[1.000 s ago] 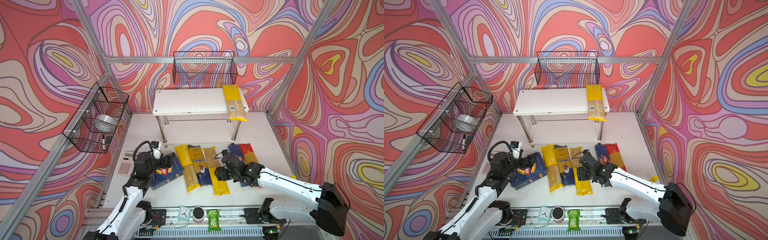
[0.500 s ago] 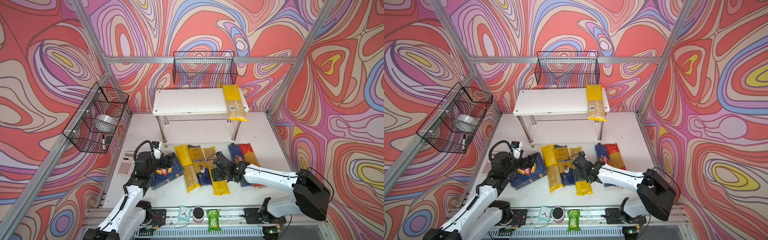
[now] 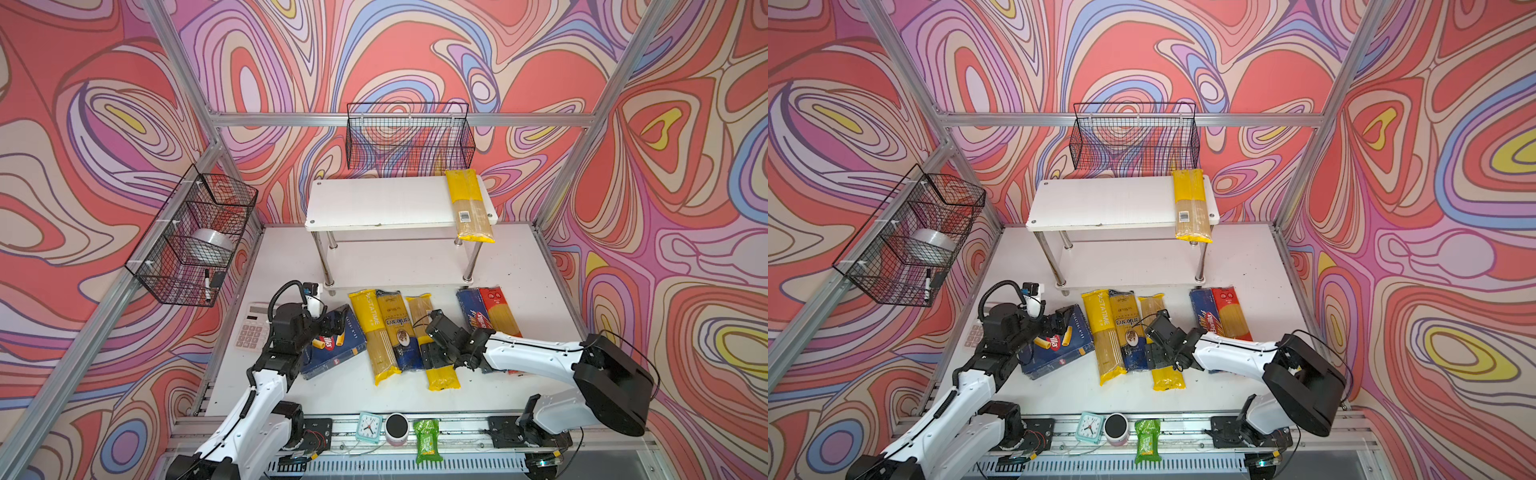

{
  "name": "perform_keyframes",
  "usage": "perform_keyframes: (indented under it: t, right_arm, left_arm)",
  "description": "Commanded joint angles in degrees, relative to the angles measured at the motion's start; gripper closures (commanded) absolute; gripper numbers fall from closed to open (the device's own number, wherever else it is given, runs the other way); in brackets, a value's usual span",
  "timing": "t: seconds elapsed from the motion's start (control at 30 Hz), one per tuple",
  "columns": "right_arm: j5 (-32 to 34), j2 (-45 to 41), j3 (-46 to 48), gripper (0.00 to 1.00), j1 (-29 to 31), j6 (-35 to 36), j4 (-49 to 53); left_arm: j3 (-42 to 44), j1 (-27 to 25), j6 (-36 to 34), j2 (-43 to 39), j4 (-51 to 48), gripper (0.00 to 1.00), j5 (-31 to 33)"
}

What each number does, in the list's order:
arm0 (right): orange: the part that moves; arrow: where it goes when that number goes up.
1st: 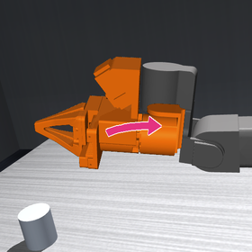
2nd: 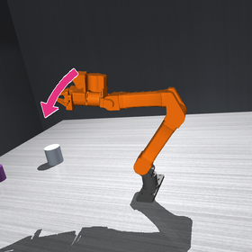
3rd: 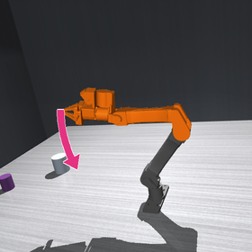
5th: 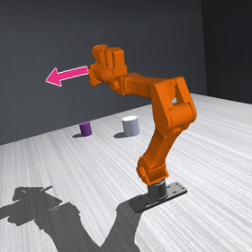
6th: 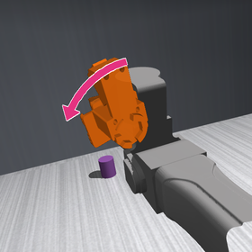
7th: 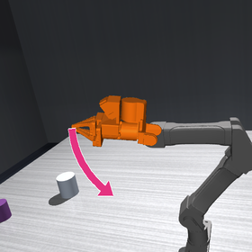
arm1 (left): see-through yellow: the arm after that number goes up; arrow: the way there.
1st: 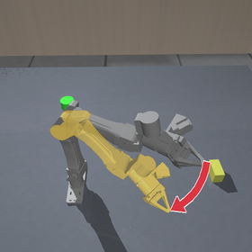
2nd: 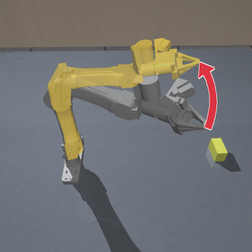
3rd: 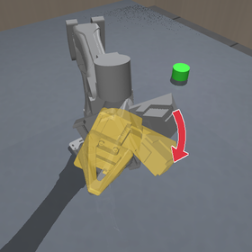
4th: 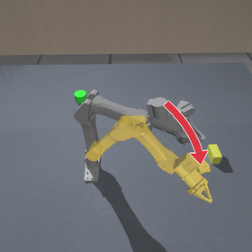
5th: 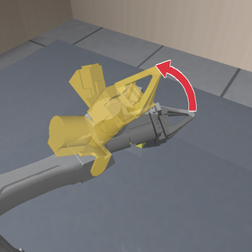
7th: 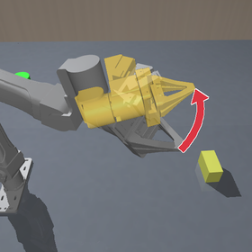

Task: Place and organize the pasta boxes and bags onto the shelf
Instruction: 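Close the right gripper on the clear-and-yellow bag while the left gripper shifts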

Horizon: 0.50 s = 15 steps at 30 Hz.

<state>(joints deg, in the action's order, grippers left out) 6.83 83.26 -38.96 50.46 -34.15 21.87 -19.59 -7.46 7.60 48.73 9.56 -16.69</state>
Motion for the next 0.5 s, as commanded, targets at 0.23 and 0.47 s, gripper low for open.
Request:
perform_keyframes:
  t: [0.23, 0.47]
  right_arm:
    - [4.3, -0.7, 2.7, 0.06, 0.3, -1.8, 5.2]
    - [2.2, -7.0, 4.1, 0.06, 0.2, -5.7, 6.1]
  left_arm:
    - [-3.6, -0.1, -0.5, 4.5, -0.8, 0.0, -1.5]
    - [-5.1, -0.4, 2.4, 8.4, -0.2, 0.0, -9.9]
